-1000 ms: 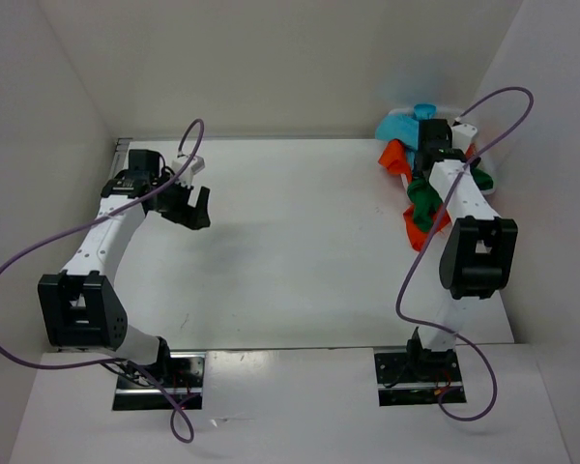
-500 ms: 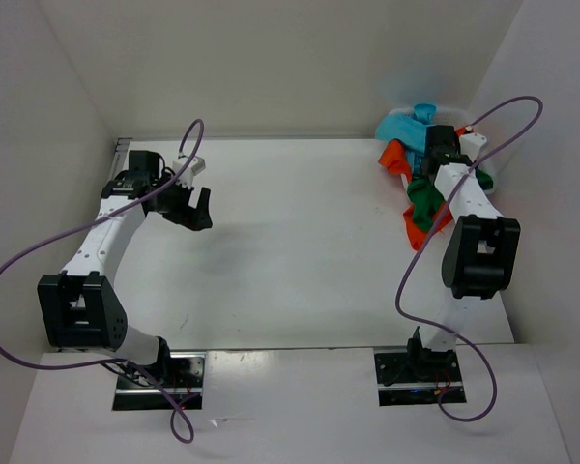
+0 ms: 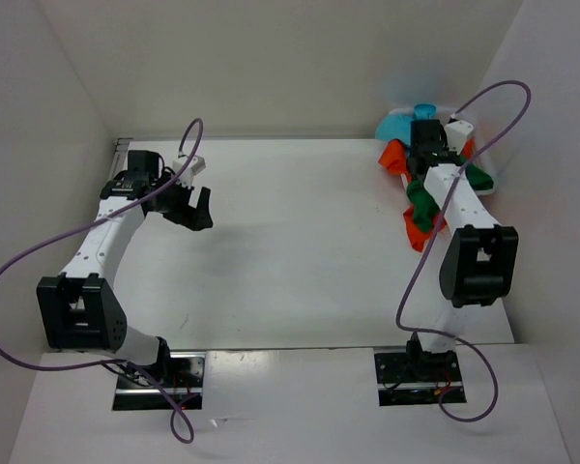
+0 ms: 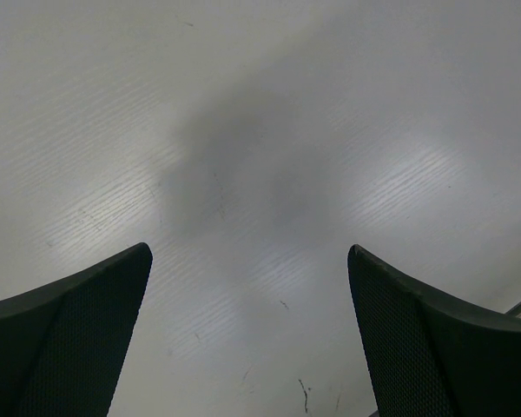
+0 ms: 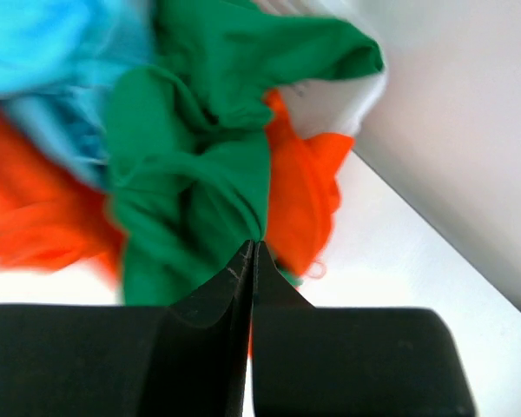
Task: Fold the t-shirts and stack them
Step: Grab crumpled tshirt from bin with the right arm, then move the tshirt to the center of the board
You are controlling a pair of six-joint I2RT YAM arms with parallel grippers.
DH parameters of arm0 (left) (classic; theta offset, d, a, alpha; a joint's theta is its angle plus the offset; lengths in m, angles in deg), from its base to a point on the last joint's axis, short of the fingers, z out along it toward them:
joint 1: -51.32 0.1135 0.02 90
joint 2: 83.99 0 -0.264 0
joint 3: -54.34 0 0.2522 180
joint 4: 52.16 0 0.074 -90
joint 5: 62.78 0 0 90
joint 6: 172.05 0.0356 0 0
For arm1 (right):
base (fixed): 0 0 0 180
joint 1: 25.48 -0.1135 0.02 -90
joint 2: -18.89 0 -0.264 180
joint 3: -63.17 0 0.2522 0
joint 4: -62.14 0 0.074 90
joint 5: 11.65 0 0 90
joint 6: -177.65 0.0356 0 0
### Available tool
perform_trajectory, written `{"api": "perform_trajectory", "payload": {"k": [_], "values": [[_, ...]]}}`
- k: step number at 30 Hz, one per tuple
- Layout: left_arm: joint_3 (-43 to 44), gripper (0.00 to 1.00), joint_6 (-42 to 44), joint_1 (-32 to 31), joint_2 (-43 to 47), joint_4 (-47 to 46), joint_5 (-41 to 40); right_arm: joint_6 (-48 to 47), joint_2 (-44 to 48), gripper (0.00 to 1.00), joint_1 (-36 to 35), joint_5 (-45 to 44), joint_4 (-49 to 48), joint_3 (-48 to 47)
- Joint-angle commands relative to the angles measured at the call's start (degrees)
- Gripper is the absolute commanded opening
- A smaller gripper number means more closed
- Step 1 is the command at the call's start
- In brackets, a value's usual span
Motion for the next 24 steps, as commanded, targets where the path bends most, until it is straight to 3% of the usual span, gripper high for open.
{"api": "perform_trajectory", "payload": {"k": [1,10,14,19,23,24], "values": [[-0.10,1.00,-0.48,0.30,2.16,-0.48,2.30,-0.70,7.49,0.00,-3.60,-5.37,-4.22,-1.64],[0.51,1.00,-1.01,0.30,3.22,-1.01,2.83,-7.11,17.25,0.00,-14.76,-15.90,-13.52,-8.74],[1.13,1.00,-1.01,0.30,3.74,-1.01,2.83,-16.56,20.06,0.00,-16.79,-19.95,-22.72,-14.20],[2.27,1.00,-1.01,0.30,4.88,-1.54,2.83,-21.78,21.39,0.00,-17.32,-16.45,-26.10,-21.85],[3.68,1.00,-1.01,1.36,4.89,-2.07,2.30,-33.02,19.20,0.00,-23.37,-10.13,-30.94,-31.68],[3.68,1.00,-1.53,1.88,4.89,-2.07,2.82,-35.65,18.06,0.00,-26.26,-6.54,-30.42,-38.06]]}}
